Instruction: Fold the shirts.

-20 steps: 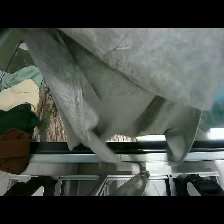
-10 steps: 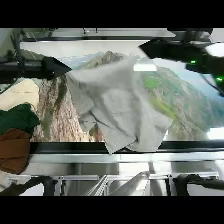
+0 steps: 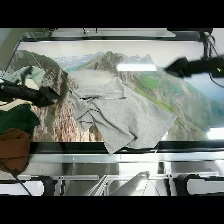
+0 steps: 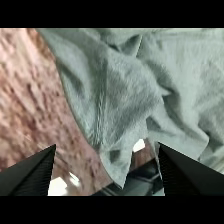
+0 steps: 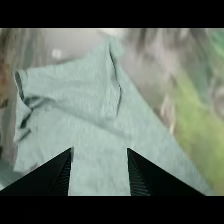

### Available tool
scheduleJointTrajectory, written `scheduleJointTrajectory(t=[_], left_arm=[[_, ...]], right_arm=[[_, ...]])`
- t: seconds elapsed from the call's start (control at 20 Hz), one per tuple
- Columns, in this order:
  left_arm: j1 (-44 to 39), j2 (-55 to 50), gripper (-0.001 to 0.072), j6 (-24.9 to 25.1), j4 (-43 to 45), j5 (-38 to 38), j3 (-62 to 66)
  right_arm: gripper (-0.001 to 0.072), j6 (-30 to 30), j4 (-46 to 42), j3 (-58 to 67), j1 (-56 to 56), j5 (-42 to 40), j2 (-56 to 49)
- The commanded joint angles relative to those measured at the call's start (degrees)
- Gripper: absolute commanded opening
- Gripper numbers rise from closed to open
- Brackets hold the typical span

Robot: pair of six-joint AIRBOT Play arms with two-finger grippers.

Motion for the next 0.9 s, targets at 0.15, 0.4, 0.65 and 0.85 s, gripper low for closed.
scheduleJointTrajectory(t=[0.15,0.4,0.65,0.85], left_arm=[[-10.91,-6.62,0.0711,1.97,2.08,-0.04,-8.17],[-14.19,-13.22,0.0692,1.92,2.05,1.60,-1.60],[-13.99,-16.13,0.0009,1.75,2.01,-1.42,5.75],[-14.05,-16.09,0.0009,0.74,1.99,-7.13,10.93]], right_arm=[[0.0496,3.82,-4.13,-33.59,-8.13,6.58,14.40],[0.0495,3.80,-4.13,-53.13,-6.93,-1.84,25.90],[0.0496,5.66,-3.89,-64.30,-6.54,-2.62,30.08],[0.0497,6.95,-3.96,-68.43,-2.21,-9.42,30.29]])
